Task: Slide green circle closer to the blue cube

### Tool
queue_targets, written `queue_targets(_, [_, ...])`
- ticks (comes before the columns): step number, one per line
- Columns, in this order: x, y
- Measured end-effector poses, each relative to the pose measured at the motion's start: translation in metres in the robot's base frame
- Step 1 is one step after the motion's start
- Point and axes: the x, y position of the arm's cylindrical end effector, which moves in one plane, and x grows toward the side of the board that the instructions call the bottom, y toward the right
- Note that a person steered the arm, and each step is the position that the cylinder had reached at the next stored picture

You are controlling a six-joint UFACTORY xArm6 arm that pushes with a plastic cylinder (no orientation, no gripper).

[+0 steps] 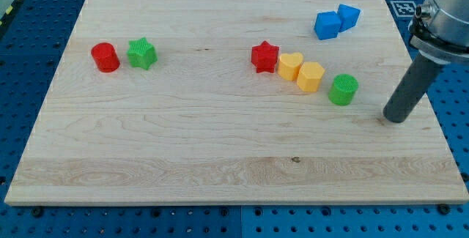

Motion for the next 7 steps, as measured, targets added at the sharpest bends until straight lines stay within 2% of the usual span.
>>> queue_targets(1, [-0.002,-0.032])
queue_targets(2, [-0.032,-0.062])
queue_targets(7, [-0.153,-0.063])
